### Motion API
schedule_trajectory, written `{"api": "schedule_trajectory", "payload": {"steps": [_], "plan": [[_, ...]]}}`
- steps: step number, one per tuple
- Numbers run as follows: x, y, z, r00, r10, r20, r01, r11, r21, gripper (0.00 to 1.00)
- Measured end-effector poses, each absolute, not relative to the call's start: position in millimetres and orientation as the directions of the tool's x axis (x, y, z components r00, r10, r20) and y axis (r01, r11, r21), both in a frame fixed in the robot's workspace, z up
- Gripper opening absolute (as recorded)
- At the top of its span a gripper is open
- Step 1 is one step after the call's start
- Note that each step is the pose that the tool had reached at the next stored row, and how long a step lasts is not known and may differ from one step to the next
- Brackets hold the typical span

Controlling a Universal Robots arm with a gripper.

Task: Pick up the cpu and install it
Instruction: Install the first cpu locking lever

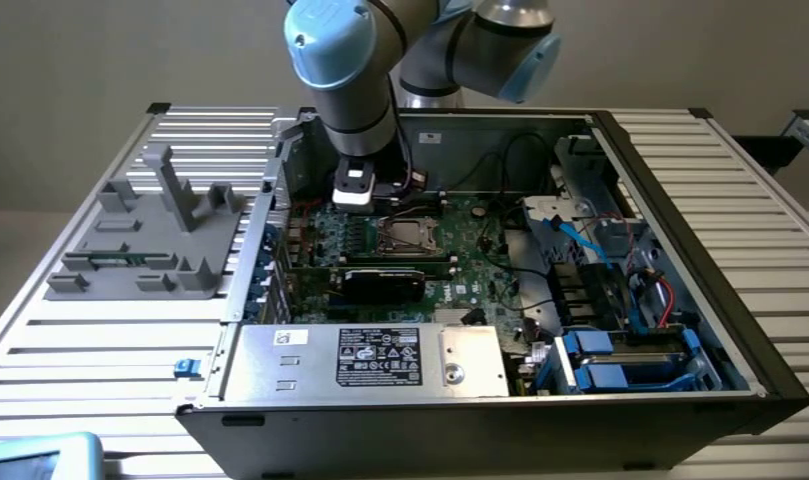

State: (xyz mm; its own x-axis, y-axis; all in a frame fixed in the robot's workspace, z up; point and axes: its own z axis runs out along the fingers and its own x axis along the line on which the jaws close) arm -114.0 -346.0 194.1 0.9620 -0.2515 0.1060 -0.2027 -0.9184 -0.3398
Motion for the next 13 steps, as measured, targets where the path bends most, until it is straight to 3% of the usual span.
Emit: {"api": "schedule_trajectory", "payload": {"steps": [13], "plan": [[-108.4,-346.0,193.5,0.960,-0.258,0.106,-0.208,-0.917,-0.340,0.11]]}}
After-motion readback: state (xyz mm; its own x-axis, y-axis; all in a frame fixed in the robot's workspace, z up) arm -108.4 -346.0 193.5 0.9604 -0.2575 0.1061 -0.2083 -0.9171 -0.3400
